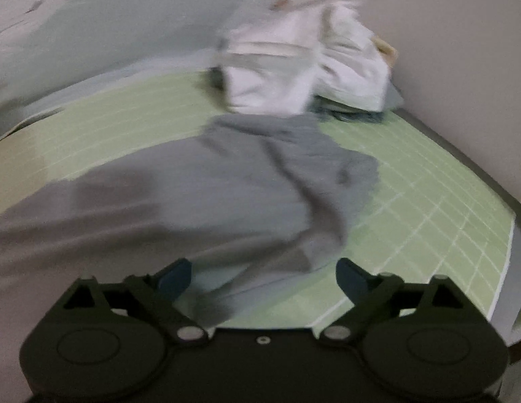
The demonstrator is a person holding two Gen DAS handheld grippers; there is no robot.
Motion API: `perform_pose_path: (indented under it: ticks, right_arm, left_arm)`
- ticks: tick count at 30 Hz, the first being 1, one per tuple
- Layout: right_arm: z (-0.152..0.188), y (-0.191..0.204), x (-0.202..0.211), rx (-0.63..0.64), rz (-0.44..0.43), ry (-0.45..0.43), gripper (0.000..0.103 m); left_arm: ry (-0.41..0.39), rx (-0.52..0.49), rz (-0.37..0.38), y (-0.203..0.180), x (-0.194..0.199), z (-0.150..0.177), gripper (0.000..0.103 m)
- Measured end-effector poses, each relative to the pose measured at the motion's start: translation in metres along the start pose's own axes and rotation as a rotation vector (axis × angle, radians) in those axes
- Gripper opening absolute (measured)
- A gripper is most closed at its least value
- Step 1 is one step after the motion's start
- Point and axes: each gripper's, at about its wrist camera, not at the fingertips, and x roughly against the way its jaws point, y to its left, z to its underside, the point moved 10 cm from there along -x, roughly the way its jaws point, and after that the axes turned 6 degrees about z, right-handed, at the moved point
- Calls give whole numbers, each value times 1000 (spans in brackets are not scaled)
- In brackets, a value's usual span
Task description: Fold clothes
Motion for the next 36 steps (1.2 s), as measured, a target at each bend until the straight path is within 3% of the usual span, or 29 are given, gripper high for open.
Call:
perform_pose_path:
  ticks: [3, 6, 10, 15, 17, 20, 21, 25, 29, 36]
  right_arm:
    - [5, 24, 19, 30, -43, -10, 98]
    - [13, 39, 34, 41, -52, -13, 98]
    - [23, 59, 55, 56, -64, -17, 98]
    - [44, 70, 71, 36, -45, -1, 98]
    - [50, 78, 76, 22, -41, 7, 98]
    - [57, 93, 81, 21, -46, 12, 99]
    - [58, 99, 82, 26, -52, 12, 99]
    - [66, 125, 91, 39, -92, 18, 99]
    - [78, 145, 98, 71, -117, 33, 99]
    - [86, 150, 99, 79, -81, 60, 99]
  left_arm:
    - [20, 31, 37, 6, -7, -4, 33]
    - [89, -93, -16, 8, -21, -1, 34]
    - [119, -214, -52, 21, -24, -4, 50]
    - [107, -192, -39, 44, -22, -30, 49]
    - [80, -197, 13, 42, -23, -45, 50]
    - [74, -209, 110, 21, -30, -58, 57]
    - [76, -217, 140, 12, -33, -61, 64]
    - [98, -245, 212, -20, -54, -64, 67]
    - [126, -285, 216, -45, -79, -66, 67]
    - [80, -333, 172, -55, -110, -96, 70]
